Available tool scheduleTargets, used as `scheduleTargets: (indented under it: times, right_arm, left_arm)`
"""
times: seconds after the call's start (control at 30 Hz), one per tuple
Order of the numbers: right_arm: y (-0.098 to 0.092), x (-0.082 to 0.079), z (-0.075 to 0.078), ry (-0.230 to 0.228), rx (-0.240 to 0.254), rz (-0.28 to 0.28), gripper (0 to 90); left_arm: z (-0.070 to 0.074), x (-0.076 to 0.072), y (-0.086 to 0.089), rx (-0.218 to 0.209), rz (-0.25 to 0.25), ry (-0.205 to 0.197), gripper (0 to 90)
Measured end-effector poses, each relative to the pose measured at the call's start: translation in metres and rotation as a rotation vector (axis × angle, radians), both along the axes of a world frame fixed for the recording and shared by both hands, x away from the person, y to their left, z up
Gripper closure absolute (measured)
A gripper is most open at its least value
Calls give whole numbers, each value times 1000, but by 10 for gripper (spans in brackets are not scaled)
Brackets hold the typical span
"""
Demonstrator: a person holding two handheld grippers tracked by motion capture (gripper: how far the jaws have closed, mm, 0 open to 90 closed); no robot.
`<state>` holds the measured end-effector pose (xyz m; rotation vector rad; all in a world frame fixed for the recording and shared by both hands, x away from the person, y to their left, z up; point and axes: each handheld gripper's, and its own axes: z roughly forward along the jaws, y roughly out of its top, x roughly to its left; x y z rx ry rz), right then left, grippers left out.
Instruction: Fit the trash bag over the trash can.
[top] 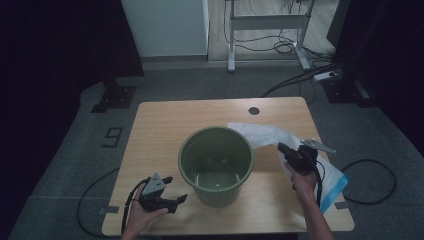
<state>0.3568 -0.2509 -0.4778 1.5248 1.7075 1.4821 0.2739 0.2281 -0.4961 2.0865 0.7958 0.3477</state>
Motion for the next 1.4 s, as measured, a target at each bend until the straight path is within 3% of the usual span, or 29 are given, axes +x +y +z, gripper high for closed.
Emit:
scheduleTargets:
  times: [0.17, 0.27, 0.43, 0.47, 0.8, 1.1, 1.17, 1.4]
  right_arm:
    - [-8, -16, 20, -68, 38, 5, 893]
    - [-11, -21, 27, -86, 51, 12, 893]
    - [-20, -35, 46, -136, 79, 25, 893]
    - [-23, -41, 55, -161, 87, 32, 893]
    - [-28, -61, 95, -255, 89, 49, 893]
    - [-26, -69, 120, -298, 79, 77, 893]
    - [-25, -71, 127, -312, 77, 85, 893]
    - [-17, -75, 146, -353, 64, 109, 893]
  left_arm:
    - [3, -2, -1, -10, 14, -6, 141]
    - [5, -3, -2, -8, 16, -8, 141]
    - [15, -8, -3, -6, -8, -27, 140]
    - [19, -9, -3, -17, -13, -33, 139]
    - [31, -14, -3, -37, -8, -50, 139]
    - [60, -25, -12, -48, -15, -118, 147]
    - [70, -27, -16, -71, -18, -131, 147]
    - [82, -30, -19, -103, -28, -135, 147]
